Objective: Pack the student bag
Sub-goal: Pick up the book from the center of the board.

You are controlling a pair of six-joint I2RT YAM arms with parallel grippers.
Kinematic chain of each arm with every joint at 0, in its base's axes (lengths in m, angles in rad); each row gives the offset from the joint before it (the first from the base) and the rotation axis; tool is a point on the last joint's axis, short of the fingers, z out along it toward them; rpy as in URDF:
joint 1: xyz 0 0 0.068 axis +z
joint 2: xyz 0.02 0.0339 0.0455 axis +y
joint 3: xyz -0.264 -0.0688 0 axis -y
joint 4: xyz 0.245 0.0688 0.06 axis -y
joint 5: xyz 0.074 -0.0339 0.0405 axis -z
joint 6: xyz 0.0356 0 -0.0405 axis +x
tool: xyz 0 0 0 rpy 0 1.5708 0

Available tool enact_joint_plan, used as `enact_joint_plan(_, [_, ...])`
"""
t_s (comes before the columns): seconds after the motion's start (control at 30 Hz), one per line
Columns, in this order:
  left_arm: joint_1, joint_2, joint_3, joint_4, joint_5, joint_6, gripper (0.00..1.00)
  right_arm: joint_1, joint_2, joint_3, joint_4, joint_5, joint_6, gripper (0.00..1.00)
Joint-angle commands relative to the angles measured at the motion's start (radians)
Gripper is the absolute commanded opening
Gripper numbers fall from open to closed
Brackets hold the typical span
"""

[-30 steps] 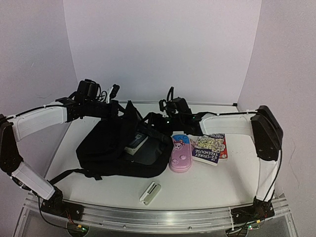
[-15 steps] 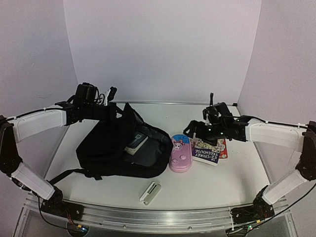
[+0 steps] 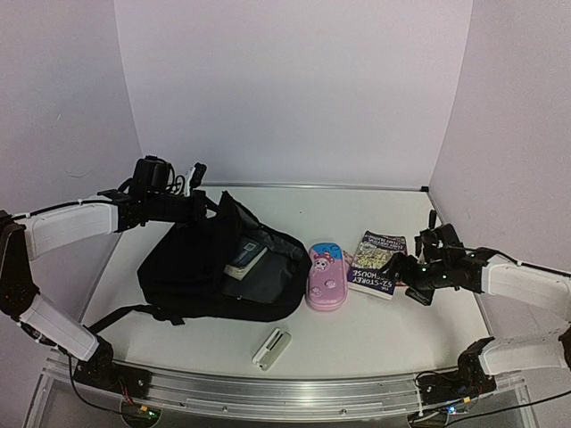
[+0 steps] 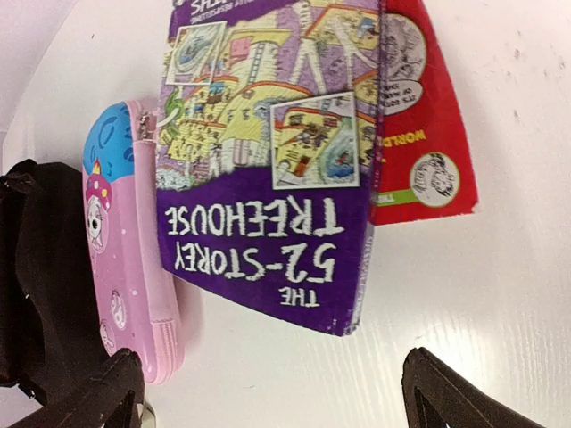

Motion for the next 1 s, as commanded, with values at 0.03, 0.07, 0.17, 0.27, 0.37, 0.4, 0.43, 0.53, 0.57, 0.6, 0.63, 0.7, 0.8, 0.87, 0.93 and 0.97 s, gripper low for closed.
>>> enact_joint_plan(0.03, [0.017,-0.032,-0.004,0.074,0.007,-0.012,0.00,-0.035,-0.087,-0.091,0.025,-0.013,0.075,0.96])
enact_joint_plan(0.07, [0.019,-0.029,-0.004,0.076,0.009,-0.013,0.00,-0.038,-0.091,-0.110,0.050,-0.025,0.085,0.94])
enact_joint_plan(0.17, [0.025,-0.022,0.000,0.079,0.028,-0.013,0.00,-0.045,-0.070,-0.161,0.193,-0.089,0.117,0.87])
enact_joint_plan(0.27, [0.025,-0.021,0.002,0.079,0.043,-0.015,0.00,-0.057,-0.027,-0.210,0.349,-0.146,0.147,0.82])
enact_joint_plan(0.37, [0.025,-0.026,-0.003,0.083,0.052,-0.023,0.00,-0.073,0.018,-0.239,0.456,-0.172,0.157,0.73])
enact_joint_plan(0.4, [0.025,-0.026,-0.003,0.083,0.056,-0.024,0.00,-0.078,0.032,-0.244,0.477,-0.173,0.151,0.71])
enact_joint_plan(0.43, [0.025,-0.028,-0.005,0.081,0.059,-0.025,0.00,-0.084,0.042,-0.249,0.500,-0.174,0.146,0.70])
enact_joint_plan(0.53, [0.027,-0.029,-0.008,0.082,0.060,-0.027,0.00,-0.103,0.078,-0.262,0.565,-0.172,0.143,0.70])
enact_joint_plan(0.57, [0.027,-0.028,-0.009,0.082,0.061,-0.028,0.00,-0.110,0.093,-0.264,0.586,-0.169,0.142,0.70])
enact_joint_plan(0.6, [0.027,-0.025,-0.009,0.083,0.063,-0.029,0.00,-0.117,0.113,-0.266,0.611,-0.171,0.141,0.69])
enact_joint_plan(0.63, [0.027,-0.023,-0.008,0.083,0.065,-0.030,0.00,-0.122,0.132,-0.270,0.635,-0.174,0.141,0.69])
enact_joint_plan(0.7, [0.027,-0.019,-0.003,0.083,0.071,-0.031,0.00,-0.126,0.174,-0.276,0.684,-0.183,0.145,0.68])
enact_joint_plan(0.8, [0.027,-0.017,0.004,0.080,0.075,-0.032,0.00,-0.130,0.218,-0.280,0.727,-0.195,0.155,0.66])
enact_joint_plan(0.87, [0.027,-0.019,0.004,0.079,0.074,-0.032,0.00,-0.131,0.235,-0.289,0.753,-0.198,0.162,0.65])
enact_joint_plan(0.93, [0.027,-0.020,0.003,0.077,0.071,-0.031,0.00,-0.132,0.248,-0.298,0.785,-0.198,0.172,0.63])
enact_joint_plan(0.97, [0.027,-0.019,0.003,0.076,0.070,-0.032,0.00,-0.132,0.254,-0.303,0.801,-0.196,0.178,0.61])
